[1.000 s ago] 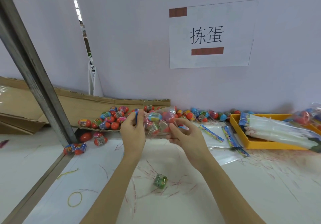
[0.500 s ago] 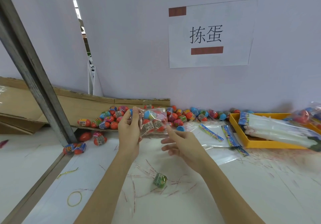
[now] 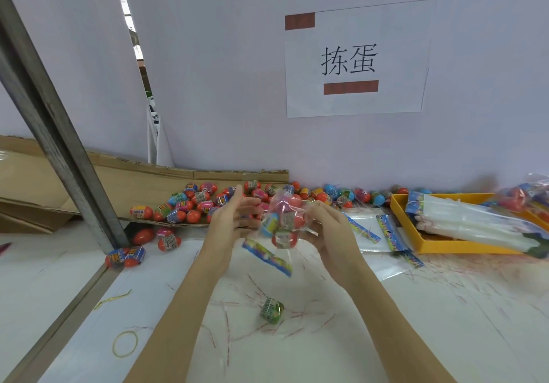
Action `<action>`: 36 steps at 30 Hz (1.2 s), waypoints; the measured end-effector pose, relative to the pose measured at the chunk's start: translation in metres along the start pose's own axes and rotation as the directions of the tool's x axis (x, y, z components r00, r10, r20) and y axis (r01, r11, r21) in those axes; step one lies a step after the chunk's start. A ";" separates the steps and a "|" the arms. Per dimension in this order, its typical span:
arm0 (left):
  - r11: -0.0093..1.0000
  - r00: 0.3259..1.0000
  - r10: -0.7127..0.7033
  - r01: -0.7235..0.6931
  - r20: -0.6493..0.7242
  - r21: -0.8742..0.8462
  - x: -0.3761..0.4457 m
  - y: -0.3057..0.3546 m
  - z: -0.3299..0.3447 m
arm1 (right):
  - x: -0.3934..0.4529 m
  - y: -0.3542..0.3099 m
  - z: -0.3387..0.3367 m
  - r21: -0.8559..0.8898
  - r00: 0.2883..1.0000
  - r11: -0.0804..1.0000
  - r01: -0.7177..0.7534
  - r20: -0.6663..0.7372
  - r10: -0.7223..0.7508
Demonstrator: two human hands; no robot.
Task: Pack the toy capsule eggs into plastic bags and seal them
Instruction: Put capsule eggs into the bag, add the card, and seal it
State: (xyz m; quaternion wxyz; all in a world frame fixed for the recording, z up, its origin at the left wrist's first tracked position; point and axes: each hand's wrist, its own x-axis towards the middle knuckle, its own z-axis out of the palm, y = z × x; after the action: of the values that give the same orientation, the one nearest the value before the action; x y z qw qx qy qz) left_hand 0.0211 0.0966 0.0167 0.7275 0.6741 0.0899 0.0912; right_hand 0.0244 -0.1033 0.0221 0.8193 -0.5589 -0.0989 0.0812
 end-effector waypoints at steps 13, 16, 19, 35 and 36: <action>0.986 0.987 0.123 -0.133 -0.099 -0.104 -0.007 -0.001 -0.004 | 0.001 0.006 -0.009 -0.339 0.955 0.927 0.164 -0.181 -0.235; 0.981 0.978 0.157 -0.170 -0.136 -0.091 -0.006 0.001 -0.003 | 0.000 0.006 -0.005 -0.239 0.997 0.971 0.025 -0.061 -0.040; 0.980 0.978 0.181 -0.188 -0.108 -0.060 -0.007 -0.001 0.004 | -0.002 0.015 0.003 -0.351 0.994 0.936 -0.026 0.091 0.062; 0.951 0.978 -0.088 0.026 -0.191 -0.307 0.000 -0.001 -0.007 | 0.000 0.009 -0.001 -0.329 0.999 0.944 0.024 -0.019 -0.032; 0.958 0.977 -0.058 -0.005 -0.207 -0.288 0.000 -0.001 -0.008 | 0.000 0.008 -0.003 -0.290 1.000 0.957 0.013 -0.021 -0.020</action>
State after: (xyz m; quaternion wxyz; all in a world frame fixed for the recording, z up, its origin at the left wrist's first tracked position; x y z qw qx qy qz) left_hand 0.0196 0.1043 0.0150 0.8048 0.5464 0.1624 0.1654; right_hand 0.0253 -0.1031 0.0135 0.7305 -0.6729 -0.1044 0.0525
